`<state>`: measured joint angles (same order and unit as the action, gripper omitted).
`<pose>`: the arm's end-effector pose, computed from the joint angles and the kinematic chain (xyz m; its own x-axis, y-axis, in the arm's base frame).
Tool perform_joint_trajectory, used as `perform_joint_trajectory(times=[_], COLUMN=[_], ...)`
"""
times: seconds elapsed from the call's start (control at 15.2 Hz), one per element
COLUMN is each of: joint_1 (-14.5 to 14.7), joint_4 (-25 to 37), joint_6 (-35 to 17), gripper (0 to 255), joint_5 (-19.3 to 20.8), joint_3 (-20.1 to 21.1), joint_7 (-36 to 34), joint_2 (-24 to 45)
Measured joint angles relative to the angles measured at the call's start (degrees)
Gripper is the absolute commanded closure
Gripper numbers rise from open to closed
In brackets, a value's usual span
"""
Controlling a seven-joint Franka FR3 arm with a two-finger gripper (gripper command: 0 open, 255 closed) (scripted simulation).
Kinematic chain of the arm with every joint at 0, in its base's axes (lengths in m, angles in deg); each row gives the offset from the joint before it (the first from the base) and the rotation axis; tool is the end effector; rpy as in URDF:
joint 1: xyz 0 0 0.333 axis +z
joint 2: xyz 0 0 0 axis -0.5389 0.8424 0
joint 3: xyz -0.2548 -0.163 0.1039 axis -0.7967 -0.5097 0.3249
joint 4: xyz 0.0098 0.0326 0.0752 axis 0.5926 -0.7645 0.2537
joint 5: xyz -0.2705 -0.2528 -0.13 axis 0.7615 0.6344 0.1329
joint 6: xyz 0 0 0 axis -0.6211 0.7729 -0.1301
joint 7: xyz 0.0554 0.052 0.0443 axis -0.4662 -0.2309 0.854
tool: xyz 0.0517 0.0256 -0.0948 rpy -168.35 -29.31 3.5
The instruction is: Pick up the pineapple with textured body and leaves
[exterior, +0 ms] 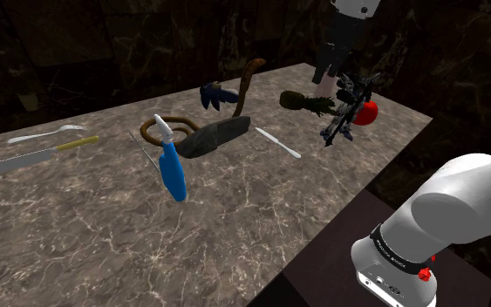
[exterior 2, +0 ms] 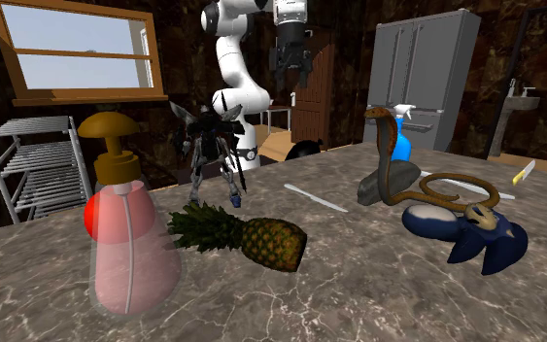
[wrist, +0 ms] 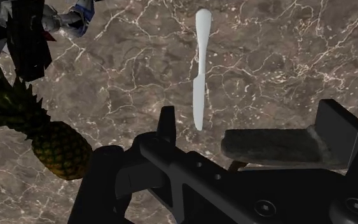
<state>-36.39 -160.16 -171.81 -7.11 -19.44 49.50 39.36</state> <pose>0.3857 -0.0559 0.5509 0.9876 0.1405 0.0696 0.1418 -0.9898 -0.0147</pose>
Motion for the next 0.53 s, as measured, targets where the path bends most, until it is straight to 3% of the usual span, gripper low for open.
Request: perform_joint_trajectory(times=[0.53], joint_1=[-1.9], joint_4=[2.6], joint_6=[-8.7], gripper=[0], joint_5=[3.0], joint_3=[-5.6], joint_7=[9.4], joint_2=[12.2])
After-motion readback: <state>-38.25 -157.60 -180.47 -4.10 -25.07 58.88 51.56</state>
